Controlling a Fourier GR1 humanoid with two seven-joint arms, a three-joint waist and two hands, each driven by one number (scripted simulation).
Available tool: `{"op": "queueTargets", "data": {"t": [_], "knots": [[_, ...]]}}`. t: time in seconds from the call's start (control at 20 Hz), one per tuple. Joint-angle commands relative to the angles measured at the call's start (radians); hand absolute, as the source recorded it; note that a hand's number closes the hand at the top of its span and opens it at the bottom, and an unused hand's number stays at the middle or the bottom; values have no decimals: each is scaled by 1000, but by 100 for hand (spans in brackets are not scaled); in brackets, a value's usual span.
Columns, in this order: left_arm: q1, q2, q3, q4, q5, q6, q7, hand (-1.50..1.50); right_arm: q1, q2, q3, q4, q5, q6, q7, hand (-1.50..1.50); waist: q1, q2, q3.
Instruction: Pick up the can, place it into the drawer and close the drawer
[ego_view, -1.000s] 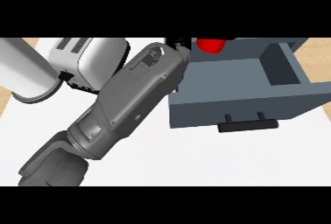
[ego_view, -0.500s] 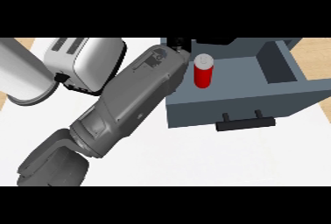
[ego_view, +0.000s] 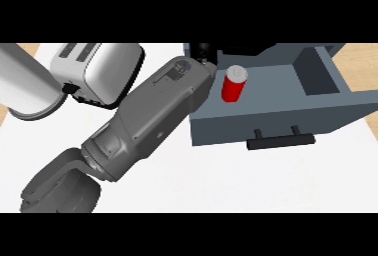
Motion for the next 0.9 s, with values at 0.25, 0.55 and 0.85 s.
{"op": "queueTargets", "data": {"t": [0.25, 0.55, 0.85], "knots": [[0, 0, 3, 3, 69, 8, -68, -150, -29, -43, -52, -47, 109, 58, -119, -150, -1, 0, 0], [-26, 0, 18, 7, 87, -19, -105, -150, -70, -86, -18, -118, 216, 104, -186, -150, 25, -4, -1], [12, 0, -12, -49, 115, 8, -181, -150, -154, -75, 104, -116, 497, 107, -258, -150, 46, -1, -1]]}}
